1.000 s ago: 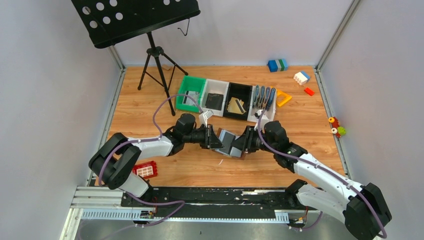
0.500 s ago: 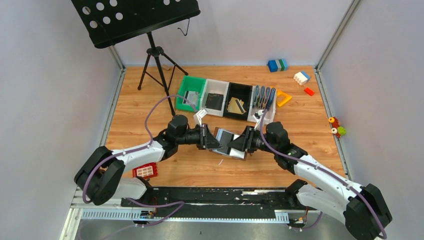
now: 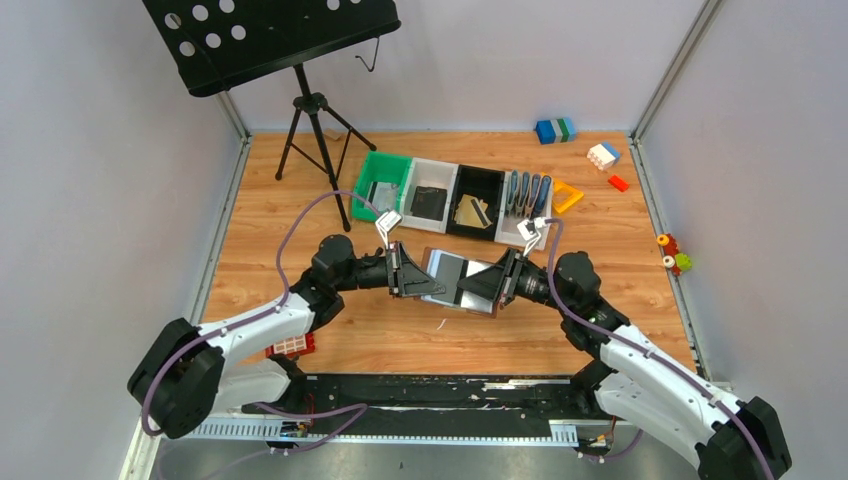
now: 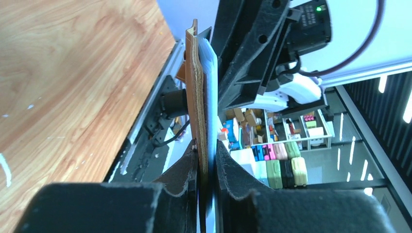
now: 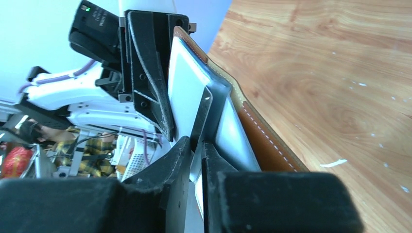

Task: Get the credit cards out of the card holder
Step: Remove the credit card from the card holder.

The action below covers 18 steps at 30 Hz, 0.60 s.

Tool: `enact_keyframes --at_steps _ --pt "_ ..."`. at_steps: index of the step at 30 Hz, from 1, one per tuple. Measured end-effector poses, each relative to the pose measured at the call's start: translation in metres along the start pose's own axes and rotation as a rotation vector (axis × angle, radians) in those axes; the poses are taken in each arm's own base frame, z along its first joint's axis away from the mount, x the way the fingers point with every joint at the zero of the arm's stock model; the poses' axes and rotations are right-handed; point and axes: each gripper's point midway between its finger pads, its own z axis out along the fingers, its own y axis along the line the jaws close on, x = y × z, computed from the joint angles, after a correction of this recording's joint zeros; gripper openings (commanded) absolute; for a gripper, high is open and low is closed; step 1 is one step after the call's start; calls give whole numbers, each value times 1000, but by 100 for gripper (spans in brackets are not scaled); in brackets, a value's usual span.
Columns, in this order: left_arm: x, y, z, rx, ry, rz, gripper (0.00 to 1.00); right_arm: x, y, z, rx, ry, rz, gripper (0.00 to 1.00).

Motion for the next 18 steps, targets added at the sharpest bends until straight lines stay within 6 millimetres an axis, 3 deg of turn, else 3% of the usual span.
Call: enact_keyframes --at_steps 3,8,10,18 --pt "-1 -14 -4 34 -9 16 3 -4 14 -3 -56 -17 2 9" --pt "-1 -21 -5 55 -5 10 3 -3 24 -2 -129 -11 29 9" --pt "-1 -22 -6 57 -7 5 4 -3 24 -1 -144 -6 46 2" --pt "-3 -28 -8 71 -14 12 21 -6 31 -3 -173 -11 66 0"
